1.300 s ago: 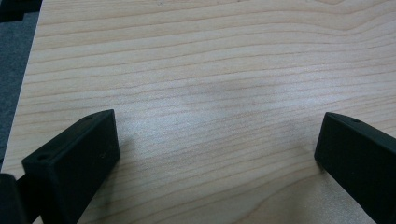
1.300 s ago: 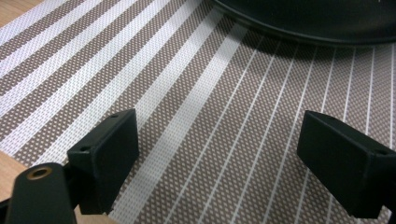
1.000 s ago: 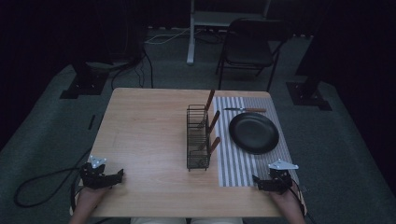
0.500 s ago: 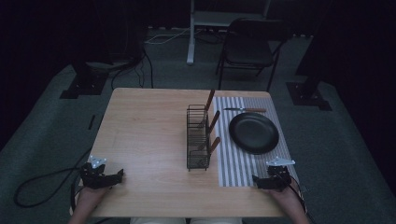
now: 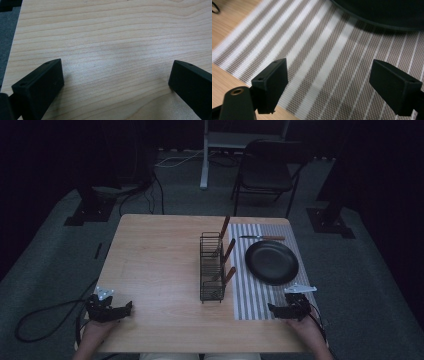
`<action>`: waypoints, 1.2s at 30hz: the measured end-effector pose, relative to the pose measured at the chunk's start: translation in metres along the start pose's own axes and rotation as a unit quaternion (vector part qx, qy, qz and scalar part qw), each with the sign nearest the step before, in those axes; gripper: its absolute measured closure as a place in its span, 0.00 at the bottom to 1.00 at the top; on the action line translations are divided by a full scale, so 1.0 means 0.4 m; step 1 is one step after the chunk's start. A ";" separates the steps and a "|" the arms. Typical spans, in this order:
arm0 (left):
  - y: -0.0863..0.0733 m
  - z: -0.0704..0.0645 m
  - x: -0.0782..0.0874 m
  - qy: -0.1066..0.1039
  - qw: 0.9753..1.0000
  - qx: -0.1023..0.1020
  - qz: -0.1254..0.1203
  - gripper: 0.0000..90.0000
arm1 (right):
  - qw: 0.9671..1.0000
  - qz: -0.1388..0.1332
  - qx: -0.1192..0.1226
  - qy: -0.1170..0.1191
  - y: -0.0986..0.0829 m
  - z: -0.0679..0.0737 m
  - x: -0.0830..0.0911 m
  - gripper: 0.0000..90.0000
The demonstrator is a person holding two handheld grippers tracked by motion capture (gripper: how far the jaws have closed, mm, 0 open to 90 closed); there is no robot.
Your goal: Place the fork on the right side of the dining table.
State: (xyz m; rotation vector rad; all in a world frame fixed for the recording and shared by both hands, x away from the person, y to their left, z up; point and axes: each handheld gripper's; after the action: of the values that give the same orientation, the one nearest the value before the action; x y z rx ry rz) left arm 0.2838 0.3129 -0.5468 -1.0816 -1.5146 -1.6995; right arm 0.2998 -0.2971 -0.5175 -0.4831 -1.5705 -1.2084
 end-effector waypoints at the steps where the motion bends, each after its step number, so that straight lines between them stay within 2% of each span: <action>1: 0.000 0.000 0.000 0.000 1.000 0.000 0.000 0.00 | 1.000 -0.002 0.002 0.000 0.006 0.002 0.004 0.18; 10: 0.000 0.000 0.000 0.000 1.000 0.000 0.000 0.00 | 1.000 -0.027 0.010 0.012 0.059 0.015 0.037 0.18; 12: 0.000 0.000 0.000 0.000 1.000 0.000 0.000 0.00 | 0.999 -0.033 0.010 0.024 0.074 0.018 0.047 0.18; 15: 0.000 0.000 0.000 0.000 1.000 0.000 0.000 0.00 | 0.999 -0.043 0.015 0.029 0.096 0.022 0.061 0.18; 21: 0.000 0.000 0.000 0.000 1.000 0.000 0.000 0.00 | 0.998 -0.056 0.026 0.027 0.140 0.032 0.083 0.21; 36: 0.000 0.000 0.000 0.000 1.000 0.000 0.000 0.00 | 0.995 -0.083 0.045 0.024 0.239 0.058 0.127 0.21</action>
State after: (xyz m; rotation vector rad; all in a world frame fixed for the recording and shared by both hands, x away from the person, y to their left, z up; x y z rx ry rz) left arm 0.2838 0.3129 -0.5468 -1.0817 -1.5143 -1.7001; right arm 0.3456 -0.2512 -0.4279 -0.2672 -1.6419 -1.2584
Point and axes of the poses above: each handheld gripper's, and its own axes: x roughly backward along the jaws, y roughly out of its top, z roughly to its left, and after that the axes turned 14 degrees about z, right-handed
